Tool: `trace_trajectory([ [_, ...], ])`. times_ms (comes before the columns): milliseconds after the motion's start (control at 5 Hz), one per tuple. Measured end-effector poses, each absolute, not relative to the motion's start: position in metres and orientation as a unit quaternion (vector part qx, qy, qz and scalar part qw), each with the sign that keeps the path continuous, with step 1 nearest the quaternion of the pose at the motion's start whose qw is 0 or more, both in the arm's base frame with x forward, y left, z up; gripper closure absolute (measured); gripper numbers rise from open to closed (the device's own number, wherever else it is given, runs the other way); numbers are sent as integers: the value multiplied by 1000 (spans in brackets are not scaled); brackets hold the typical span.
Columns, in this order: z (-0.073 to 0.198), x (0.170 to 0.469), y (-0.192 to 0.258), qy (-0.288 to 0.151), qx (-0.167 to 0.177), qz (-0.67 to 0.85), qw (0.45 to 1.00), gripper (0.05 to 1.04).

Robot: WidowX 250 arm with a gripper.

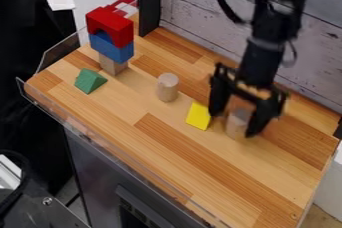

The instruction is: Took the white cylinder from the red arch and put on the right side of the table

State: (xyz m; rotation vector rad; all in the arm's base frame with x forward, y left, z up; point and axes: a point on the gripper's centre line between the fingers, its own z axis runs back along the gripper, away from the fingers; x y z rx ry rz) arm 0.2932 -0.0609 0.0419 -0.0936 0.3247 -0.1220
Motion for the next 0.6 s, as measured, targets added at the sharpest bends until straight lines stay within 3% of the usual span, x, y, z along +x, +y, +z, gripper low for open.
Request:
trace_trajectory([
  [400,94,309,-8,112,-69,2,991,83],
  [600,112,317,28,99,-51,34,993,83],
])
